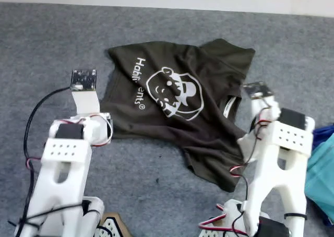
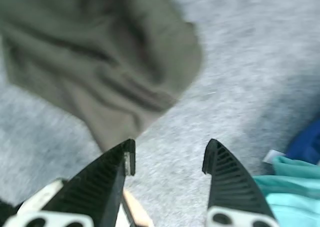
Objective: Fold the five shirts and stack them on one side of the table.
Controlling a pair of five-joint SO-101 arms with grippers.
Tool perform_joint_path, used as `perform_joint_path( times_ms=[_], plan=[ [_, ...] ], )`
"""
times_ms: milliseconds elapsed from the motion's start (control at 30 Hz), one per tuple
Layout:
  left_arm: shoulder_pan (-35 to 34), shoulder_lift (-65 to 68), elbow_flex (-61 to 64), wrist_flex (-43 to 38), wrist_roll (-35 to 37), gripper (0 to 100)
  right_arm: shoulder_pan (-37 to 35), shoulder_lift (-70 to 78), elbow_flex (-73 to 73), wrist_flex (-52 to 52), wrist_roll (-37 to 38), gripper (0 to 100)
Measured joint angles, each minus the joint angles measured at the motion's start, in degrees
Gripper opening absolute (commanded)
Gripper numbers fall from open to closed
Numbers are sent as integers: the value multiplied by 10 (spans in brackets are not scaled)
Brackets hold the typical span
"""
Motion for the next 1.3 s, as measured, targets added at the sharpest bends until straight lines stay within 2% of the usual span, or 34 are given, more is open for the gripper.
perform_joint_path(
  times_ms=[133,300,433,833,1100,1300],
  plan=[
    [-11,-27,11,2,1,102,-24,-64,52,1,-3,224],
    [-11,-30,11,-1,-2,102,-63,-239,187,-20,-7,224],
    [-11,10,-27,-3,-2,102,-68,-310,251,-42,-7,224],
    [-11,326,-194,-13,-2,100,-69,-179,259,-142,-7,224],
    [-54,436,-256,-51,-2,98,-73,-151,260,-171,-7,224],
    [-53,471,-263,-53,-2,98,-73,-136,261,-171,-7,224]
  ],
)
